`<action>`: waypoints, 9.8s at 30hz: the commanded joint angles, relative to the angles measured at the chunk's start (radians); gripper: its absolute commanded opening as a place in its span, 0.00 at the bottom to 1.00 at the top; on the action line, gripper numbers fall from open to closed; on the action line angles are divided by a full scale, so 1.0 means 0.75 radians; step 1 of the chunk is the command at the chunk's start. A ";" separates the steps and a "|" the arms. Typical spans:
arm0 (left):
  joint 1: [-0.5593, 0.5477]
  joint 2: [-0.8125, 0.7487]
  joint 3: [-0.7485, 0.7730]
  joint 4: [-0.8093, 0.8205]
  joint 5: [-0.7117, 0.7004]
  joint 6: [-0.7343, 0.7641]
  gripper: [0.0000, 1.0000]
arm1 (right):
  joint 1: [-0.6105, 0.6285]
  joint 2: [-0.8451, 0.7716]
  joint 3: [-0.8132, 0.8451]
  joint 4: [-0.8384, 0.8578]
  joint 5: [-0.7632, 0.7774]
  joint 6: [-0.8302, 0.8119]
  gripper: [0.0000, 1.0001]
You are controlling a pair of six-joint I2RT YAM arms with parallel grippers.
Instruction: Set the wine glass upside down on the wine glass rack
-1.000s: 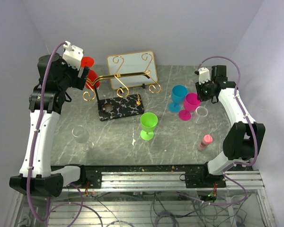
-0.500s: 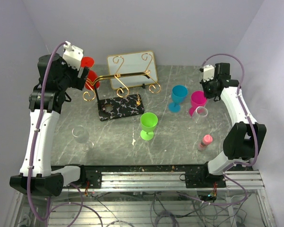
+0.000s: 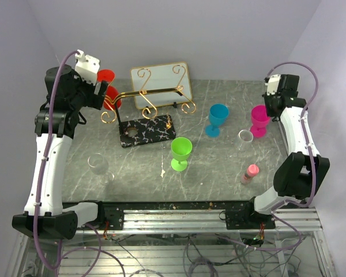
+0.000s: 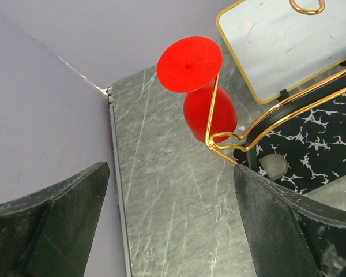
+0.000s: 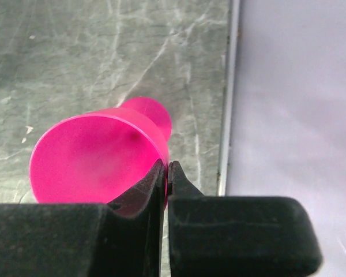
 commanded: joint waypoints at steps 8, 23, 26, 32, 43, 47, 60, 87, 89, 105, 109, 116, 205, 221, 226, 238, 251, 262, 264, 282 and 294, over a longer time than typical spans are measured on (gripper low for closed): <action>0.016 -0.062 0.010 0.070 0.173 -0.094 0.99 | -0.025 -0.172 0.215 0.049 0.013 -0.006 0.00; -0.272 -0.031 0.074 0.022 0.305 -0.324 0.99 | 0.261 -0.260 0.543 0.107 -0.284 0.136 0.00; -0.293 0.003 0.084 0.052 0.362 -0.380 0.98 | 0.395 -0.290 0.509 0.192 -0.292 0.158 0.00; -0.311 0.075 0.123 0.166 0.500 -0.543 0.95 | 0.529 -0.279 0.530 0.264 -0.450 0.201 0.00; -0.356 0.228 0.230 0.331 0.686 -0.888 0.88 | 0.583 -0.322 0.435 0.392 -0.769 0.321 0.00; -0.395 0.258 0.239 0.383 0.698 -0.960 0.88 | 0.585 -0.350 0.399 0.422 -0.821 0.354 0.00; -0.437 0.289 0.081 0.644 0.767 -1.203 0.86 | 0.587 -0.347 0.402 0.466 -0.952 0.470 0.00; -0.445 0.249 -0.050 0.641 0.732 -1.308 0.70 | 0.618 -0.344 0.348 0.455 -1.064 0.376 0.00; -0.447 0.249 -0.037 0.623 0.734 -1.298 0.70 | 0.618 -0.351 0.346 0.454 -1.064 0.371 0.00; -0.451 0.227 -0.085 0.658 0.777 -1.285 0.48 | 0.618 -0.329 0.357 0.474 -1.110 0.411 0.00; -0.452 0.233 -0.101 0.682 0.794 -1.311 0.42 | 0.618 -0.338 0.341 0.483 -1.106 0.411 0.00; -0.459 0.247 -0.103 0.684 0.812 -1.314 0.38 | 0.617 -0.349 0.326 0.496 -1.107 0.415 0.00; -0.444 0.784 0.388 0.949 -0.762 1.218 0.07 | 0.412 -0.815 -0.553 0.525 -1.043 -0.039 0.85; -0.488 0.660 0.236 0.634 -0.598 1.168 0.07 | 0.441 -0.752 -0.549 0.494 -1.003 -0.087 0.85; -0.490 0.637 0.223 0.574 -0.574 1.179 0.07 | 0.445 -0.735 -0.555 0.497 -0.986 -0.095 0.85; -0.518 0.557 0.175 0.467 -0.461 1.142 0.08 | 0.448 -0.704 -0.541 0.472 -1.012 -0.100 0.85; -0.546 0.487 0.096 0.426 -0.363 1.188 0.07 | 0.412 -0.675 -0.543 0.481 -1.012 -0.095 0.85; -0.607 0.476 0.105 0.371 -0.299 1.217 0.07 | 0.392 -0.631 -0.540 0.479 -1.061 -0.079 0.85; -0.624 0.477 0.110 0.374 -0.300 1.216 0.07 | 0.380 -0.631 -0.538 0.478 -1.074 -0.078 0.85; -0.694 0.625 0.151 0.552 -0.394 1.280 0.07 | 0.349 -0.632 -0.552 0.487 -1.093 -0.077 0.85; -0.692 0.776 0.296 0.534 -0.458 1.235 0.07 | 0.348 -0.628 -0.564 0.495 -1.071 -0.082 0.85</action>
